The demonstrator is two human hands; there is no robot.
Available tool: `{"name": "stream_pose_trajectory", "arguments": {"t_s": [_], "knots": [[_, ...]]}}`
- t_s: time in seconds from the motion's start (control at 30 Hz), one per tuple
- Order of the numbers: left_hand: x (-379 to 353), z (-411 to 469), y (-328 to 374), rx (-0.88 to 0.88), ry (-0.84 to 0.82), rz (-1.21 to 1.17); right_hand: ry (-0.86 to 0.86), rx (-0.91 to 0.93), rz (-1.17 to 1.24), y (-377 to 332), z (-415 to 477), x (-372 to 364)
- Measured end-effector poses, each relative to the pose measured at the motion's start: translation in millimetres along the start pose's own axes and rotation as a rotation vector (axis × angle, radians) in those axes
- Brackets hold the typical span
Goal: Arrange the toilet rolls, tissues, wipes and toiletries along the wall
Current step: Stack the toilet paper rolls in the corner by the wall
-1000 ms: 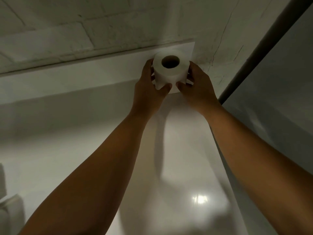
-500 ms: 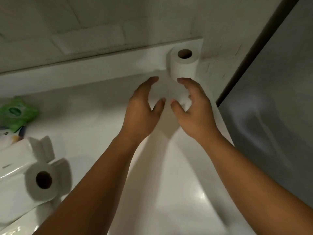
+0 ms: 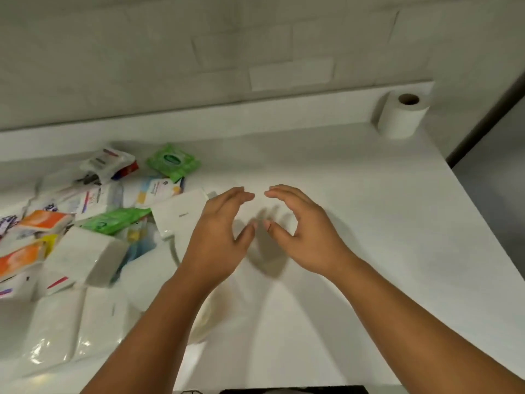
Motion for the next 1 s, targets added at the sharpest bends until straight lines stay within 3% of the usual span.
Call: {"name": "stream_pose_trajectory", "arguments": {"t_s": [0.3,0.53,0.77,0.9,1.0], "knots": [[44,-66,-90,0.1,-0.245,0.061,-0.06,-0.202,-0.103,-13,-12,-110],[38,-77,-114,0.113,-0.393,0.132,0.011,-0.342,-0.009,-5,-10,-129],[42,-66,-100,0.062,-0.314,0.02,0.039,-0.405,0.208,-5,-5,-116],[60,-53,-89,0.101,-0.101,-0.278,0.079,-0.447,0.456,-2,-5,-92],[51,-46,-85,0.178,-0.079,-0.578,0.072,-0.527,0.806,7,-7,-74]]}}
Point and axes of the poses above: each hand's wrist, its own z-axis towards the middle knuckle, its own x-axis out of the back of the hand, y = z × x, the point moved 9 cm from there along z, towards the middle knuckle, and after that the axes turned 11 degrees about -x, right-handed, at the moved point
